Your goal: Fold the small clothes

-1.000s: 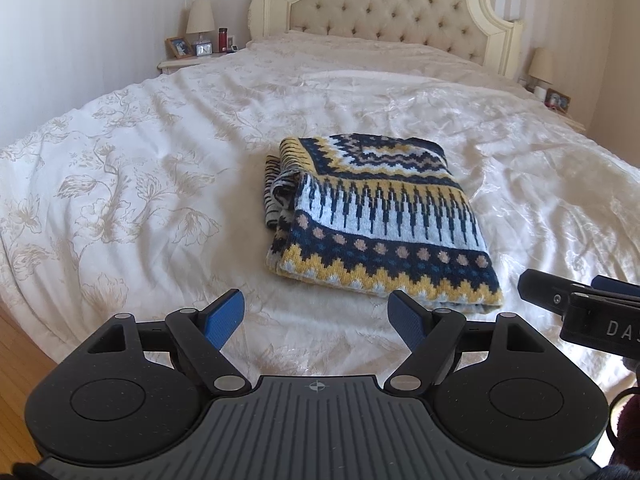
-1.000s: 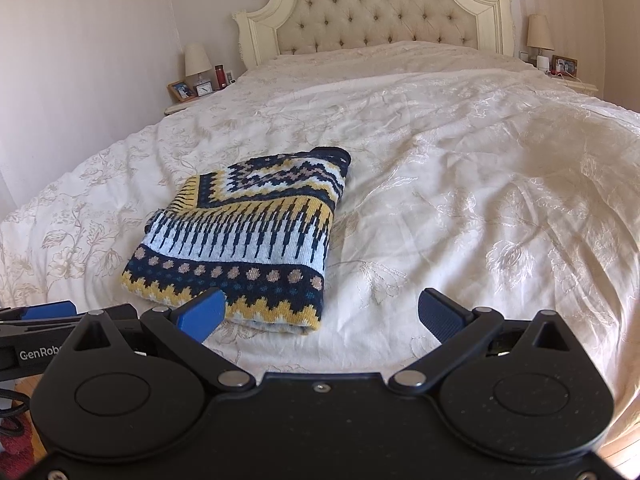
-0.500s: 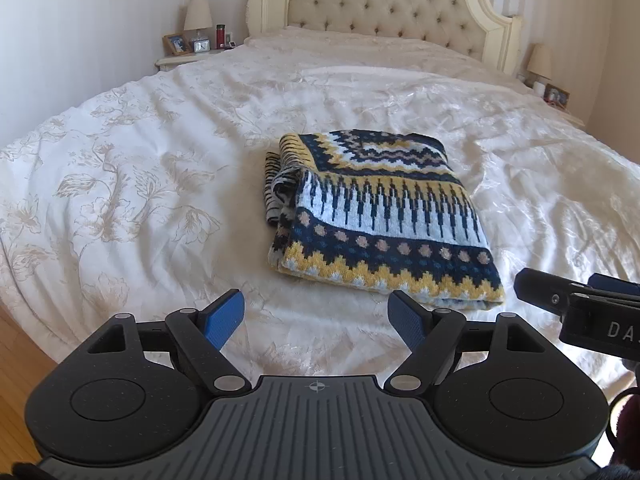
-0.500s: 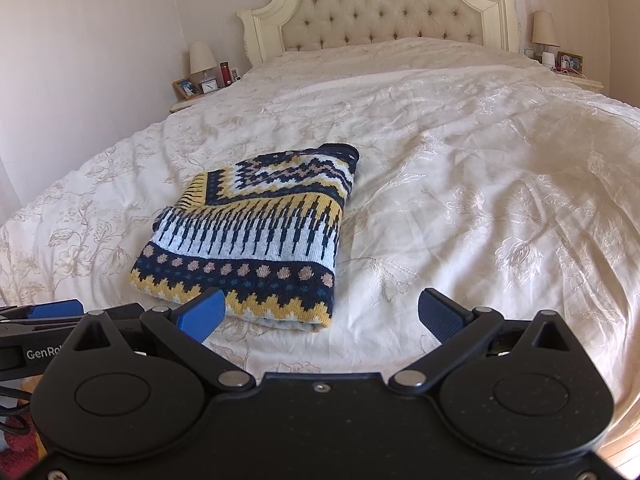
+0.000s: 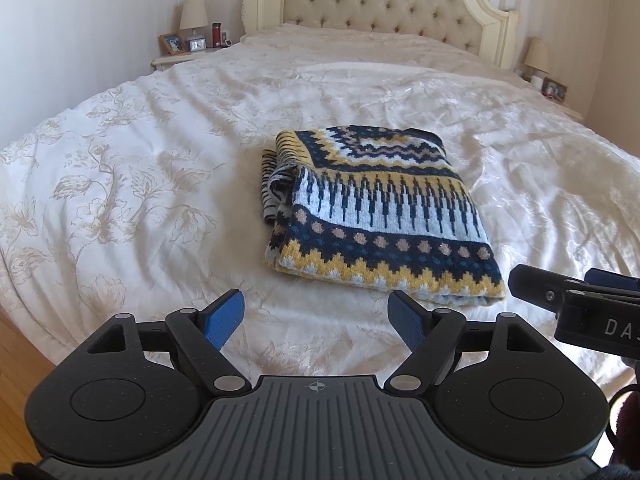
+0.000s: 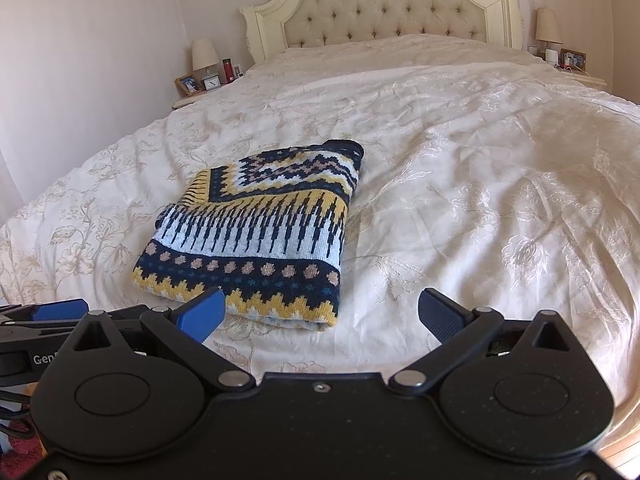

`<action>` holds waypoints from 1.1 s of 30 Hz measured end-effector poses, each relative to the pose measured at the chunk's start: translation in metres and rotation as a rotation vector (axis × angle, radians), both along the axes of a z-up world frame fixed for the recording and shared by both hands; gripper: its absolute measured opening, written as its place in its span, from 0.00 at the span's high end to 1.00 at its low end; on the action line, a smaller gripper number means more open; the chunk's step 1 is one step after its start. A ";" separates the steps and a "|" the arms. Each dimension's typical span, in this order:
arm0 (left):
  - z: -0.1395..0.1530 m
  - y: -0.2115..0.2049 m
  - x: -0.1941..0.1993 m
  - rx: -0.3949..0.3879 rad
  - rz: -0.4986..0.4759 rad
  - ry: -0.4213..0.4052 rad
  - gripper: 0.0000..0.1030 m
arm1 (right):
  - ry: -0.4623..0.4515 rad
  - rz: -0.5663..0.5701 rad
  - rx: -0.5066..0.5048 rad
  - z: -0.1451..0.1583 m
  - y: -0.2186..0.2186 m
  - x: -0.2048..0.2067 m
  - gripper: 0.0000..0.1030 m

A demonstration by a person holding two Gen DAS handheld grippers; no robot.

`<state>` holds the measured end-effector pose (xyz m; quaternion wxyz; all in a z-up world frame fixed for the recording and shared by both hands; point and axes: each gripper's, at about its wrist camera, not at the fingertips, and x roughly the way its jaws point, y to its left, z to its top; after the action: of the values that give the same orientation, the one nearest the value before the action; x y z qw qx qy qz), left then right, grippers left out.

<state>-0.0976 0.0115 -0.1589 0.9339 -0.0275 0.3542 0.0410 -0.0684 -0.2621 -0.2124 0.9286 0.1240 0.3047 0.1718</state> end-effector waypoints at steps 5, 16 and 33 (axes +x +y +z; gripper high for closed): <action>0.000 0.000 0.000 0.001 -0.002 0.001 0.24 | 0.001 0.002 0.002 0.000 0.001 0.000 0.01; -0.004 -0.001 0.000 0.003 -0.007 0.014 0.24 | 0.009 0.010 0.008 -0.003 0.005 -0.002 0.01; -0.006 0.001 0.000 0.003 -0.005 0.016 0.24 | 0.021 0.008 0.013 -0.007 0.006 -0.005 0.01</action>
<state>-0.0972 0.0129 -0.1646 0.9312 -0.0248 0.3614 0.0395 -0.0731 -0.2563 -0.2192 0.9238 0.1307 0.3136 0.1764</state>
